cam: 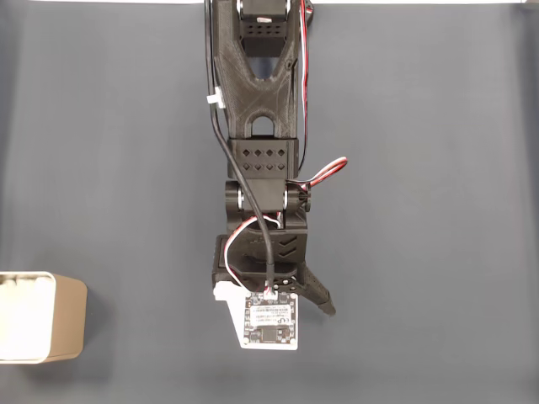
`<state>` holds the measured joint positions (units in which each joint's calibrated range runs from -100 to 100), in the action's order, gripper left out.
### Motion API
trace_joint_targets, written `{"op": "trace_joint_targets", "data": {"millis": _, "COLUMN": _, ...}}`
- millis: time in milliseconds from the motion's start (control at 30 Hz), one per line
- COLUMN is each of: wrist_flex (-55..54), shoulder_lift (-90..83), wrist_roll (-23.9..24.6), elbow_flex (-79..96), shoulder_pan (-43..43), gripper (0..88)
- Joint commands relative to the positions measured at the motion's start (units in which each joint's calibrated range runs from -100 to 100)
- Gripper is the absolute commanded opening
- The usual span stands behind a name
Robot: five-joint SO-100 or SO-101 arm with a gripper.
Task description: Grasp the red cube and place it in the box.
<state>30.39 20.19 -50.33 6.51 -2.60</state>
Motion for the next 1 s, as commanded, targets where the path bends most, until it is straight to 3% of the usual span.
{"op": "trace_joint_targets", "data": {"millis": 0, "wrist_flex": -1.13, "shoulder_lift": -1.04, "wrist_roll": 0.68, "elbow_flex": -2.59, "shoulder_pan": -0.74, "gripper": 41.1}}
{"op": "trace_joint_targets", "data": {"millis": 167, "wrist_flex": -1.13, "shoulder_lift": -1.04, "wrist_roll": 0.98, "elbow_flex": -2.68, "shoulder_pan": -0.81, "gripper": 38.5}}
{"op": "trace_joint_targets", "data": {"millis": 633, "wrist_flex": -0.55, "shoulder_lift": -1.21, "wrist_roll": 0.29, "elbow_flex": -3.41, "shoulder_pan": -0.81, "gripper": 18.3}}
{"op": "trace_joint_targets", "data": {"millis": 967, "wrist_flex": 0.76, "shoulder_lift": -1.47, "wrist_roll": -0.59, "elbow_flex": -3.50, "shoulder_pan": -0.81, "gripper": 12.5}}
